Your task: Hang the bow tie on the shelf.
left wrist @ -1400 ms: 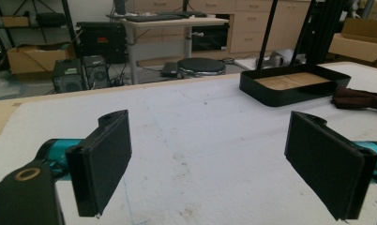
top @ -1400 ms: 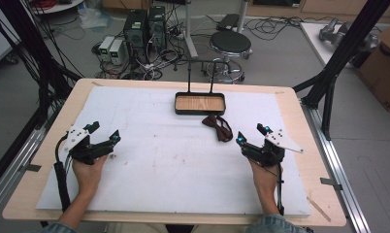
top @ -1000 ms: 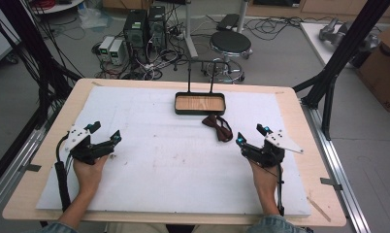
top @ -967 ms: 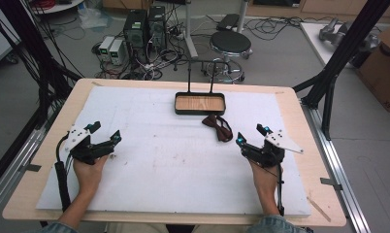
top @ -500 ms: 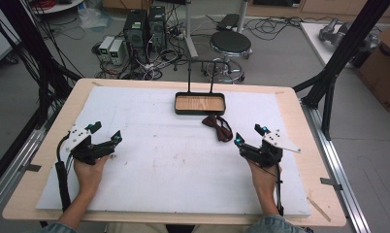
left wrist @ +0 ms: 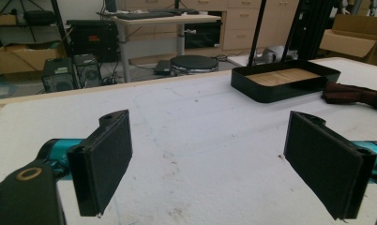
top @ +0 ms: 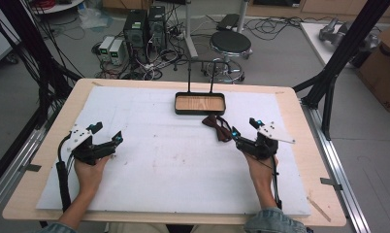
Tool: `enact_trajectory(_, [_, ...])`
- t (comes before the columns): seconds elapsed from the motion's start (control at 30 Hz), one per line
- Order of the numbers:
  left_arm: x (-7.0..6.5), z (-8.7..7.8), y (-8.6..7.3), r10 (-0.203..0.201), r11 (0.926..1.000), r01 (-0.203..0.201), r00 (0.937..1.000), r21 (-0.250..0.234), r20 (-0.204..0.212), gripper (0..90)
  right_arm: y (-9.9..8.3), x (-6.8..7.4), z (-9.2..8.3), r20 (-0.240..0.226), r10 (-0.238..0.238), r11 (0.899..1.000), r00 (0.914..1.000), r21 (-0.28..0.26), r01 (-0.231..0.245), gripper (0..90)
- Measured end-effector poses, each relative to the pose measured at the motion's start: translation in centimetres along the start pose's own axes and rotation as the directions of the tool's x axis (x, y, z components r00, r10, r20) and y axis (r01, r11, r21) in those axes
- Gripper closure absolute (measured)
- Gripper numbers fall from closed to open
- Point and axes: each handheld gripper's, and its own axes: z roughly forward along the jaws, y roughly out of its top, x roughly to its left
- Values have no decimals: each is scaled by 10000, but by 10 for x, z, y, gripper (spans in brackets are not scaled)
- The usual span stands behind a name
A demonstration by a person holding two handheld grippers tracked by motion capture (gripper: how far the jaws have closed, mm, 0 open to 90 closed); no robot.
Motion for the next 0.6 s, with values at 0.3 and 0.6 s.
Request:
enact_trajectory(0.3, [0, 1, 0, -82, 10000, 82, 9999, -39, 112, 161, 12, 0, 45, -329, -333, 9967, 9989, 724, 356, 320])
enact_trajectory(0.6, [0, 1, 0, -52, 10000, 51, 9998, 2, 187, 160, 7, 5, 88, -450, -690, 9850, 9966, 1551, 752, 437])
